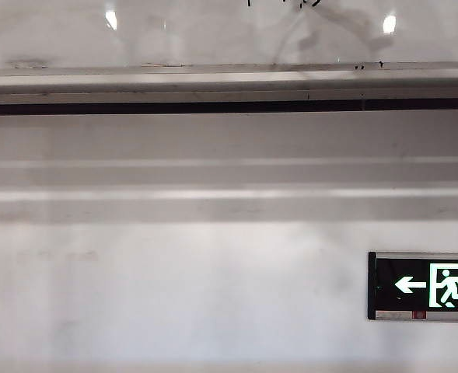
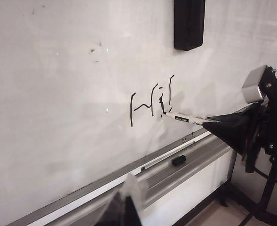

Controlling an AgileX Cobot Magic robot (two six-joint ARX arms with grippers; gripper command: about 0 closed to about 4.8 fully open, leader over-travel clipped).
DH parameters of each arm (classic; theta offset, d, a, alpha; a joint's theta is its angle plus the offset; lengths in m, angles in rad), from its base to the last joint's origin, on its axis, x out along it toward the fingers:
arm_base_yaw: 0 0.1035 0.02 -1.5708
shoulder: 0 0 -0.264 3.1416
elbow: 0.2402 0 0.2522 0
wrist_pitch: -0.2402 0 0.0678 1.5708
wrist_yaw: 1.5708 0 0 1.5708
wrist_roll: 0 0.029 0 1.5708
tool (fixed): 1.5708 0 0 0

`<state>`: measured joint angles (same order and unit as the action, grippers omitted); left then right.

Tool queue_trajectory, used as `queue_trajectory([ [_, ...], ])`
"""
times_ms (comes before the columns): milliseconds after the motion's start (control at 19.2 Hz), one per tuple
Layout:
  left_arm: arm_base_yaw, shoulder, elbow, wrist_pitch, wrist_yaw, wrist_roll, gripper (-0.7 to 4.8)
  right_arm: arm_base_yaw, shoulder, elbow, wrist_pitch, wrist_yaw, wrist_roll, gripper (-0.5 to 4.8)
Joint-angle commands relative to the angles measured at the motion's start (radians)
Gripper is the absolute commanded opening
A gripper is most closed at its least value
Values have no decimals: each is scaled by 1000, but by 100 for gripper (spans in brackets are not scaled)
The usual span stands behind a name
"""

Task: Take a marker from the whiteboard tray, write "Hi!" on the whiteboard, and then put the marker back vertically into the whiteboard tray.

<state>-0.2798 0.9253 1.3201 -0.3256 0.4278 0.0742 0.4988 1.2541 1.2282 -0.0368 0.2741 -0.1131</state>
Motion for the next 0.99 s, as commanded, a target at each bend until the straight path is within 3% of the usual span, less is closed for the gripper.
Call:
queue_trajectory([
  [52, 1, -3, 5, 8, 6, -3, -6, -2, 0, 6, -14, 15, 1, -5],
  [416, 1, -3, 5, 5, 6, -3, -6, 3, -22, 6, -17, 11, 1, -5],
  [779, 1, -2, 5, 22, 34, -3, -6, 16, -220, 6, -172, 19, 17, -5],
  [987, 0, -1, 5, 21, 48, -29, -6, 15, -257, 6, -294, 20, 142, -5],
])
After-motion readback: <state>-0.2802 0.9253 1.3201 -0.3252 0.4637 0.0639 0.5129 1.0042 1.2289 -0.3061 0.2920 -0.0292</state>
